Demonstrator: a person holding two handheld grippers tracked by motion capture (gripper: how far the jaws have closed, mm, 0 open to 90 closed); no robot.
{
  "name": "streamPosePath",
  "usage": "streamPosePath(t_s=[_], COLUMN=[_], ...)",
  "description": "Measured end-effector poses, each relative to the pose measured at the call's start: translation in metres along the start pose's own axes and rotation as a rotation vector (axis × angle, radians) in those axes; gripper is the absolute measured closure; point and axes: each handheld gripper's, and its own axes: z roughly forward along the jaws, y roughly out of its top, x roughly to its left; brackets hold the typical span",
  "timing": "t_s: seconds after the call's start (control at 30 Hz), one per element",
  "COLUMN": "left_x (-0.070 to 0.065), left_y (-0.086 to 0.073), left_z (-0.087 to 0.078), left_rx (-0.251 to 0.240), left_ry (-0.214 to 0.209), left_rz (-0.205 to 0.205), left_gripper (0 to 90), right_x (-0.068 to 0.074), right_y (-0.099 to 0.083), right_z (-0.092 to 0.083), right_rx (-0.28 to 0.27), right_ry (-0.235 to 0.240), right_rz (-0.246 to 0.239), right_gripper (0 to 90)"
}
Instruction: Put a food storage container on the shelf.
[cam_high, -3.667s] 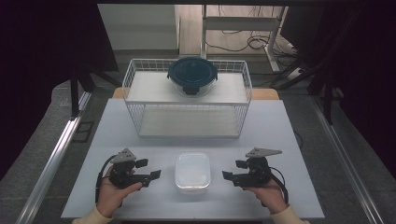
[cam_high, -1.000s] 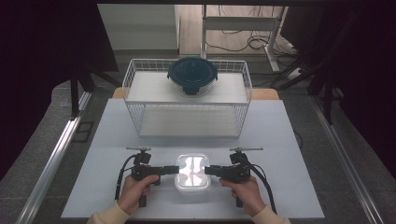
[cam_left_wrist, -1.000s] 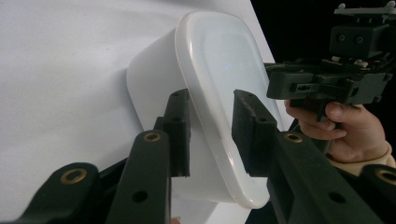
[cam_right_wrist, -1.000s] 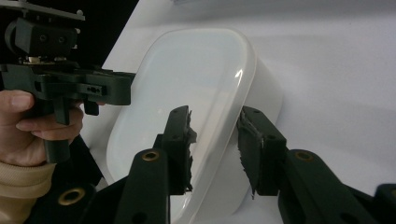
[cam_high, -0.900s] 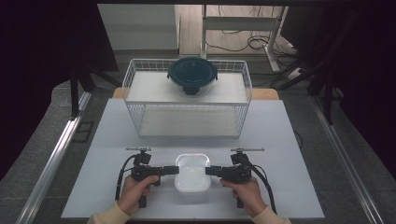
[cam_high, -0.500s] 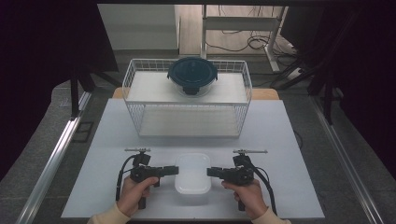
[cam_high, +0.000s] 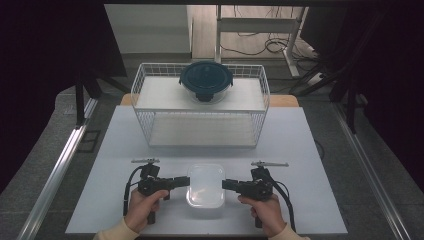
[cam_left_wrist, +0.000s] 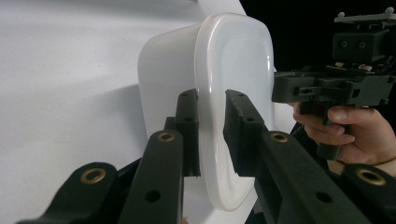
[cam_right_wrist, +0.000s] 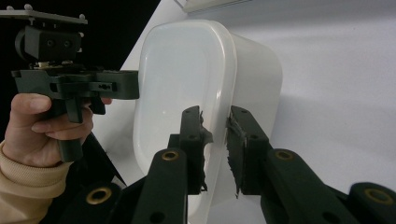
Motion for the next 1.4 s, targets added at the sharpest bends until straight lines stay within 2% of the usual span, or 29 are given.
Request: streamPosePath(t_s=[0.67,1.4], left_x=[-0.004,-0.013], left_y=[0.000,0.004], left_z=[-0.003,-0.010], left_rx=[-0.018,-0.036], left_ry=[-0.004,-0.007], left_rz=[0.030,0.087], left_gripper=[80.0,80.2], right_x=[0.000,0.010], right_y=[0.000,0.005], right_z=[-0.002,-0.009], right_rx=[-0.018,-0.052], right_ry=[0.007,-0.009], right_rz=[-0.016,-0.100], right_gripper=[79.0,79.3])
